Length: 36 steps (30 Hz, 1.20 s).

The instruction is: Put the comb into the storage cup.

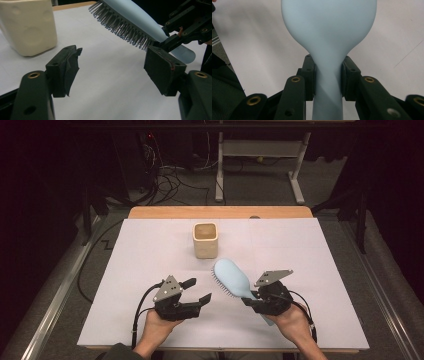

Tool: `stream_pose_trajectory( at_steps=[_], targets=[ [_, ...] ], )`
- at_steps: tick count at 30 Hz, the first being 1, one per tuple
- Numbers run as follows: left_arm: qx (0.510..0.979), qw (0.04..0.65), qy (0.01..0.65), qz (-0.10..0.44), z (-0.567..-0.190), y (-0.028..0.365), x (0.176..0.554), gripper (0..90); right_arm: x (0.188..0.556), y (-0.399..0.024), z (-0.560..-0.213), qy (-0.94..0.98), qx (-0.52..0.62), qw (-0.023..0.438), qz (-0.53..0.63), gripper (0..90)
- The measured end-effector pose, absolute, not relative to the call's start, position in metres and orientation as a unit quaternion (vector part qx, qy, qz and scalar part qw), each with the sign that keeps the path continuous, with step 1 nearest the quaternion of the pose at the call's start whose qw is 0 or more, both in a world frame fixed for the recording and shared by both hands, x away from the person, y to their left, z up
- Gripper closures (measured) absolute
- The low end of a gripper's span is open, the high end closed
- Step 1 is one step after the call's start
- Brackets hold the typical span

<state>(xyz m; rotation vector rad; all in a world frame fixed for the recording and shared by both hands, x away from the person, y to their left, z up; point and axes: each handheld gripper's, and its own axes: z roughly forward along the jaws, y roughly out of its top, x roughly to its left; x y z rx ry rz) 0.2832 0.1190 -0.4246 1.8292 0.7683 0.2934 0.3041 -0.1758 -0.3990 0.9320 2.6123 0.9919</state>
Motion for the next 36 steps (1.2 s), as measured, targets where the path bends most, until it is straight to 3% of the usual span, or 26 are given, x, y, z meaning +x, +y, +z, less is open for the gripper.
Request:
stream_pose_trajectory(
  at_steps=[36],
  targets=[
    [0.797,0.518,0.305,0.058,-0.428,0.067,0.295,21.7,0.3,-0.171,-0.4,0.885,0.304,0.103,0.336,70.4]
  ],
)
